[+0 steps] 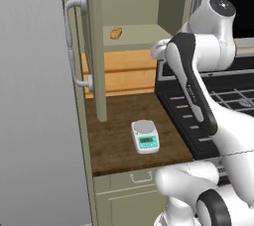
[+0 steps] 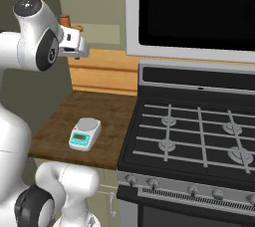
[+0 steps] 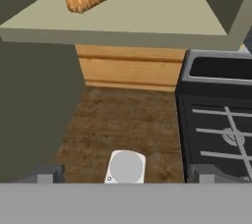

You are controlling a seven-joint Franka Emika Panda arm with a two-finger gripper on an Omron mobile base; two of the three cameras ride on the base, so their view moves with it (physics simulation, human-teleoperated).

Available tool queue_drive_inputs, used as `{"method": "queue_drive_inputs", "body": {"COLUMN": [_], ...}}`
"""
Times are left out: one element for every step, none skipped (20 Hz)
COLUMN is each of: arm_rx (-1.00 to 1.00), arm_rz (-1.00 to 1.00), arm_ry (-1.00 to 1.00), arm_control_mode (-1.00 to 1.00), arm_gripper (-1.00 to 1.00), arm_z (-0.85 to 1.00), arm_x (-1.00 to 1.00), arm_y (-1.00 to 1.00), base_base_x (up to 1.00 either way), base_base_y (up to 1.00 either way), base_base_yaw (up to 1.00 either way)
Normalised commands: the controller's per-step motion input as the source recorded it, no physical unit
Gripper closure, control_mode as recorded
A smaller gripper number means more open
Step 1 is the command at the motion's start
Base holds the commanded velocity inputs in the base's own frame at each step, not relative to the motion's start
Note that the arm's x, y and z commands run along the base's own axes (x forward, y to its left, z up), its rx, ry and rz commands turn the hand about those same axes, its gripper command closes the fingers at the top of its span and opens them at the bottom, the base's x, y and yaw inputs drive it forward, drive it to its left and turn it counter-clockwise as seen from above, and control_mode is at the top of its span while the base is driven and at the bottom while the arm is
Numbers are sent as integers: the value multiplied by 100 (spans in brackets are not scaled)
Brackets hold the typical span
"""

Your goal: Pick the bar and place it on the digital scale for weighing, and close the cabinet.

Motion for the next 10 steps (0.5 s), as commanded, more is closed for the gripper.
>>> {"method": "queue_drive_inputs", "body": {"arm_rx": [7,4,1,0,0,0,0,4,13,10], "arm_rz": [0,0,0,0,0,0,0,0,0,0], "arm_ry": [-1,0,0,0,0,-2,-1,0,-3,0], "arm_control_mode": [-100,-100,-100,-100,-100,-100,-100,-100,-100,-100], "arm_gripper": [-100,-100,-100,-100,-100,-100,-100,-100,-100,-100], "arm_z": [36,29,25,28,27,31,24,14,0,0], "arm_x": [2,15,21,29,27,19,19,30,34,30], "arm_y": [15,35,59,59,35,14,11,18,15,9], "base_base_x": [0,0,0,0,0,0,0,0,0,0], "base_base_y": [0,0,0,0,0,0,0,0,0,0], "base_base_yaw": [0,0,0,0,0,0,0,0,0,0]}}
